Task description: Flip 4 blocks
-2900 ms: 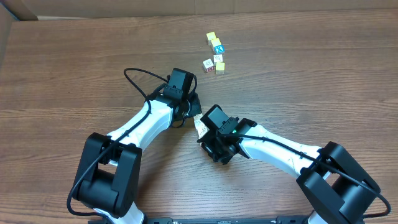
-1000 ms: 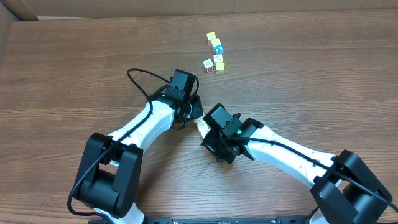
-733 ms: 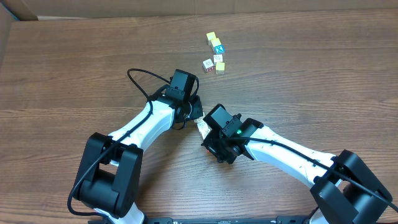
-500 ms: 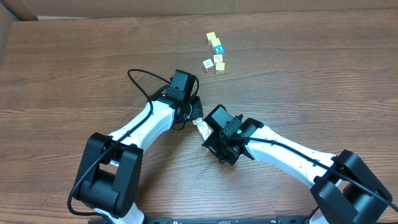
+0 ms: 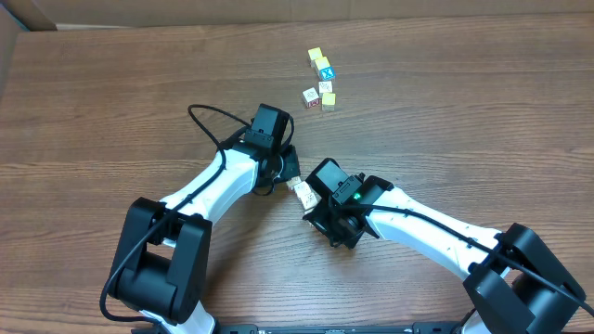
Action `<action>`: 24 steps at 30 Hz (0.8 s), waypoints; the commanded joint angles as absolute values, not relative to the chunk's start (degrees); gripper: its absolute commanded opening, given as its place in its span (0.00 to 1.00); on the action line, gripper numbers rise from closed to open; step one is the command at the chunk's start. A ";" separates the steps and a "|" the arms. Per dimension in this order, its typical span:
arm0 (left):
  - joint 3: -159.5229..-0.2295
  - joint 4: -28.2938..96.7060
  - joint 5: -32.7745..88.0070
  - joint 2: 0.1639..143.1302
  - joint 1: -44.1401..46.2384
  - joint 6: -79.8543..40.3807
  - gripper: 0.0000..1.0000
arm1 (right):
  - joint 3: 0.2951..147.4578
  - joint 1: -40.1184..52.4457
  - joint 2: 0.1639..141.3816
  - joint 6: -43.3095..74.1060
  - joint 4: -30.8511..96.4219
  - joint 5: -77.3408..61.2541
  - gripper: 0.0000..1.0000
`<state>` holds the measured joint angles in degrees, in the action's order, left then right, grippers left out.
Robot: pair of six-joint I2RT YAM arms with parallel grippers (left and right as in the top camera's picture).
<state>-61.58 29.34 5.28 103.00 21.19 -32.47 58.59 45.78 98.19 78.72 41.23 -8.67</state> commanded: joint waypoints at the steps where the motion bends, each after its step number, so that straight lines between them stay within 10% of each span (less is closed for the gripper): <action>1: -62.78 31.51 2.76 103.77 20.91 -31.73 0.04 | 59.81 45.63 96.71 77.49 42.35 -4.01 0.04; 24: -62.76 40.56 7.57 103.77 17.50 -32.91 0.04 | 59.81 40.03 97.84 49.06 29.87 4.89 0.04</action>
